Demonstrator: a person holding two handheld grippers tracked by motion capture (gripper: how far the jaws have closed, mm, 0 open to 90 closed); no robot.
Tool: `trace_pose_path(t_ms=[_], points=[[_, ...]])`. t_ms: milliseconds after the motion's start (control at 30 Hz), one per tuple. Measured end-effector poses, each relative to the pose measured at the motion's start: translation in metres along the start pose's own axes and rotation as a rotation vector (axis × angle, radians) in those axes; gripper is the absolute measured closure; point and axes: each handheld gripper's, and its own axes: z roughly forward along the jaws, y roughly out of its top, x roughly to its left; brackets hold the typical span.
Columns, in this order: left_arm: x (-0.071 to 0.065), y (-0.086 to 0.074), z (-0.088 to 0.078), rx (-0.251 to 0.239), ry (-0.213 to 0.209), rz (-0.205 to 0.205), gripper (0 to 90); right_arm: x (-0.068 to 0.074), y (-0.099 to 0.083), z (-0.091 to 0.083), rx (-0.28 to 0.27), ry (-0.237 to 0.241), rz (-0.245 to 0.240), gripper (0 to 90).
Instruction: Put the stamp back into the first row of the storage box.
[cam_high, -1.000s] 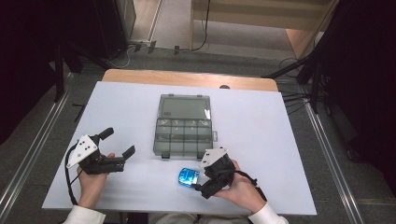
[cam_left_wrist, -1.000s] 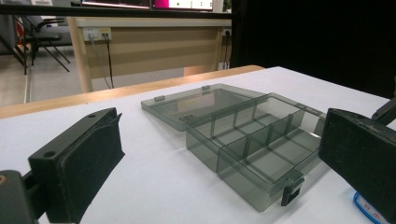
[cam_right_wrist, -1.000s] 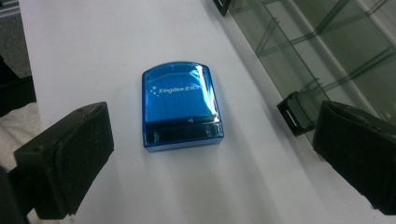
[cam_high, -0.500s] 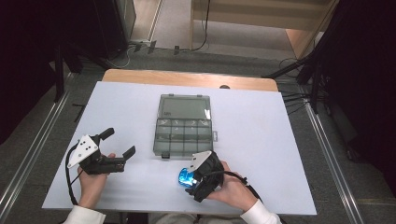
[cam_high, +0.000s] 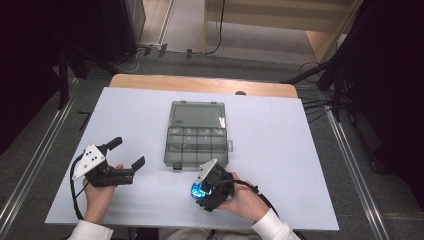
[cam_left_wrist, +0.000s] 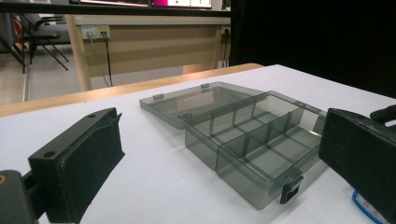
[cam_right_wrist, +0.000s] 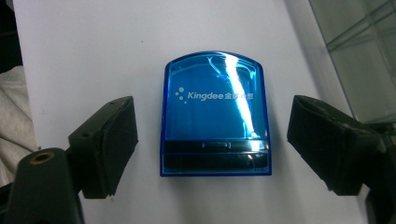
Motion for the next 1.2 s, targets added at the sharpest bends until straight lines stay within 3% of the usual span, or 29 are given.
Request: trace_pose_path(t_ms=[33,200,433,700,1000,1200], points=[[0.0,0.0,0.0,0.001,0.001,0.0,0.0,0.0,0.0,0.0,0.0,0.0,0.0,24.1],[0.0,0.0,0.0,0.001,0.001,-0.001,0.0,0.001,-0.001,0.003,0.027,-0.007,-0.029,41.5],[0.0,0.0,0.0,0.001,0.002,-0.001,0.0,0.0,-0.001,0.002,0.03,-0.015,-0.013,41.9],[0.0,0.0,0.0,0.002,0.002,-0.001,0.0,-0.004,-0.001,-0.001,0.016,0.022,0.012,41.9],[0.0,0.0,0.0,0.003,0.001,-0.002,0.0,-0.017,0.001,-0.018,-0.013,0.067,0.043,41.9],[0.0,0.0,0.001,0.005,-0.001,-0.005,0.0,-0.026,0.007,-0.029,-0.013,0.064,0.047,41.9]])
